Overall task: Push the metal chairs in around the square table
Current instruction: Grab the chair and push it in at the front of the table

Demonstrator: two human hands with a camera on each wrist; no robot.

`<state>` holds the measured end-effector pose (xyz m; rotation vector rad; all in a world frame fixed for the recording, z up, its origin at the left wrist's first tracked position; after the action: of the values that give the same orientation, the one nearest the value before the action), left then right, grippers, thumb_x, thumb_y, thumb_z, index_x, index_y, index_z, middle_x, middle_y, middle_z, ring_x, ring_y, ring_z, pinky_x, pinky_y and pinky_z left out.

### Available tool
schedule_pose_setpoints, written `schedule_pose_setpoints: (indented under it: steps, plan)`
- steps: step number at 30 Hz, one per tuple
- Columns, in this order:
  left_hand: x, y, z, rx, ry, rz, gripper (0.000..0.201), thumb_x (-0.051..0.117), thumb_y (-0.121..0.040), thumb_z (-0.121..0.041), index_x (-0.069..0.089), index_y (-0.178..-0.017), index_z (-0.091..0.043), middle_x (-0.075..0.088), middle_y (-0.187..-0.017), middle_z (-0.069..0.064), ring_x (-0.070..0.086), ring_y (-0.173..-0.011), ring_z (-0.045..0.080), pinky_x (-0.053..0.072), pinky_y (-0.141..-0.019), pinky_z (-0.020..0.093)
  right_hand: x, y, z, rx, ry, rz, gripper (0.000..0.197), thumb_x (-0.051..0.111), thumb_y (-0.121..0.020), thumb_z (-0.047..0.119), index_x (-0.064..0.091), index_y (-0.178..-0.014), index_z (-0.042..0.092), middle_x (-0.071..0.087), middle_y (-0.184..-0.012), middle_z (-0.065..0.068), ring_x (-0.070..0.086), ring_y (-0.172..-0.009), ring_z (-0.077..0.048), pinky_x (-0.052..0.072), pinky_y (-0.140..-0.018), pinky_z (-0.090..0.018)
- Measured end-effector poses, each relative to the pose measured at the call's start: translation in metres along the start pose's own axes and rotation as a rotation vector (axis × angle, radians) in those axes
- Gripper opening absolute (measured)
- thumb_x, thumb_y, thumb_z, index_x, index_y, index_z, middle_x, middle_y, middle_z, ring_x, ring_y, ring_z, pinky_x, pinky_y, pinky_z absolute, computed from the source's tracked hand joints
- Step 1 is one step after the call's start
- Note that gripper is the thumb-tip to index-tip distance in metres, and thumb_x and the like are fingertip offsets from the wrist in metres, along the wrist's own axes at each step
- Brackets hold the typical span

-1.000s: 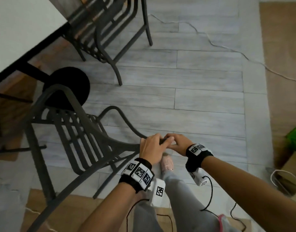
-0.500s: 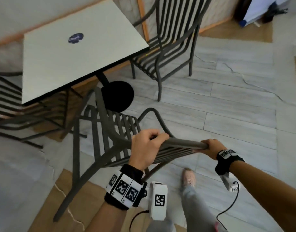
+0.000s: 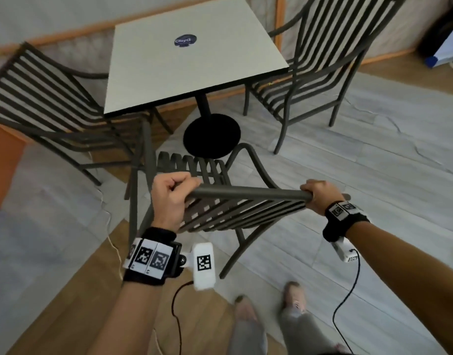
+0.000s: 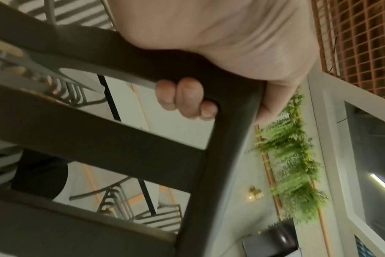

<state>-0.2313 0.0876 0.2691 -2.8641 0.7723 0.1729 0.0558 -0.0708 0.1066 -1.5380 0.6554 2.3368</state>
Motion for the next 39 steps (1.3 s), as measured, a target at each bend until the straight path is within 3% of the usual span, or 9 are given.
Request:
schedule_pose_setpoints:
  steps: [4,7,14,17,20,25,30,34,39]
  plan:
    - [-0.026,0.003,0.003,-0.013,0.065,-0.088,0.024,0.064,-0.068,-0.020,0.060,-0.044,-0.020,0.046,-0.043,-0.012,0.042,-0.043,0.002,0.033,-0.041,0.015,-0.007,0.003,0.020,-0.076,0.077,-0.031,0.019,0.066,-0.070,0.005,0.069,-0.087,0.012,0.064,-0.085,-0.009,0.062,-0.077,-0.034,0.043,-0.057,-0.032]
    - [-0.048,0.004,0.012,-0.018,0.156,-0.137,0.017,0.061,-0.062,-0.029,0.065,-0.046,-0.028,0.051,-0.044,-0.016,0.041,-0.041,0.001,0.027,-0.041,0.020,-0.020,0.001,0.034,-0.122,0.144,-0.113,0.018,0.068,-0.068,0.008,0.068,-0.084,0.015,0.064,-0.080,-0.006,0.062,-0.068,-0.032,0.041,-0.053,-0.031]
    - [-0.094,0.014,0.067,-0.070,0.396,-0.311,0.031,0.051,-0.066,-0.009,0.063,-0.041,-0.021,0.051,-0.038,-0.010,0.039,-0.031,0.007,0.017,-0.038,0.027,-0.061,-0.007,0.075,-0.353,0.192,-0.262,0.021,0.076,-0.058,0.003,0.068,-0.076,0.011,0.064,-0.070,-0.007,0.060,-0.051,-0.031,0.048,-0.044,-0.034]
    - [-0.112,0.017,0.098,-0.155,0.456,-0.363,0.027,0.052,-0.060,-0.014,0.061,-0.035,-0.019,0.052,-0.036,-0.008,0.043,-0.031,0.007,0.023,-0.035,0.026,-0.059,-0.003,0.094,-0.393,0.289,-0.244,0.016,0.075,-0.060,0.008,0.066,-0.072,0.012,0.061,-0.067,-0.005,0.054,-0.042,-0.030,0.039,-0.042,-0.027]
    - [-0.123,0.022,0.126,-0.265,0.461,-0.455,0.050,0.040,-0.076,-0.002,0.062,-0.034,-0.017,0.053,-0.035,-0.008,0.047,-0.033,0.003,0.031,-0.036,0.020,-0.049,0.004,0.105,-0.416,0.341,-0.227,0.014,0.076,-0.062,0.011,0.064,-0.070,0.013,0.057,-0.063,-0.003,0.047,-0.035,-0.028,0.035,-0.040,-0.024]
    - [-0.131,0.023,0.159,-0.311,0.338,-0.336,0.037,0.043,-0.070,-0.013,0.058,-0.036,-0.016,0.048,-0.034,-0.005,0.042,-0.034,0.010,0.031,-0.040,0.022,-0.038,0.009,0.115,-0.444,0.356,-0.229,0.022,0.080,-0.060,0.011,0.059,-0.066,0.015,0.054,-0.060,0.000,0.032,-0.034,-0.021,0.030,-0.041,-0.022]
    - [-0.151,0.052,0.184,-0.334,0.139,-0.345,0.043,0.041,-0.070,-0.003,0.065,-0.038,-0.018,0.059,-0.038,-0.009,0.052,-0.039,0.002,0.039,-0.043,0.012,-0.008,0.031,0.130,-0.569,0.292,-0.263,0.015,0.081,-0.067,0.021,0.067,-0.074,0.018,0.058,-0.061,0.003,0.046,-0.031,-0.019,0.027,-0.043,-0.020]
    - [-0.154,0.080,0.203,-0.372,-0.075,-0.324,0.026,0.048,-0.074,0.007,0.066,-0.068,-0.012,0.064,-0.047,-0.024,0.059,-0.054,-0.010,0.042,-0.060,0.002,0.020,0.049,0.120,-0.566,0.249,-0.276,0.010,0.074,-0.075,0.024,0.066,-0.073,0.017,0.059,-0.062,0.002,0.047,-0.032,-0.021,0.034,-0.040,-0.022]
    - [-0.151,0.100,0.211,-0.390,-0.185,-0.277,0.024,0.053,-0.063,-0.011,0.072,-0.072,0.001,0.066,-0.046,-0.018,0.062,-0.054,0.000,0.046,-0.066,0.020,0.035,0.065,0.107,-0.558,0.234,-0.253,0.020,0.061,-0.081,0.033,0.062,-0.070,0.016,0.057,-0.061,0.002,0.048,-0.032,-0.020,0.041,-0.034,-0.023]
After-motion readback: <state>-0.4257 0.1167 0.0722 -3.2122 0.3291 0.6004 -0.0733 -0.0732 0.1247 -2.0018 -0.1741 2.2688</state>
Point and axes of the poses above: each hand's wrist, its own y-axis away from the middle knuckle, its own x-axis out of the palm, z = x × y, the point moved 6 cm from there along -y, towards the middle knuckle
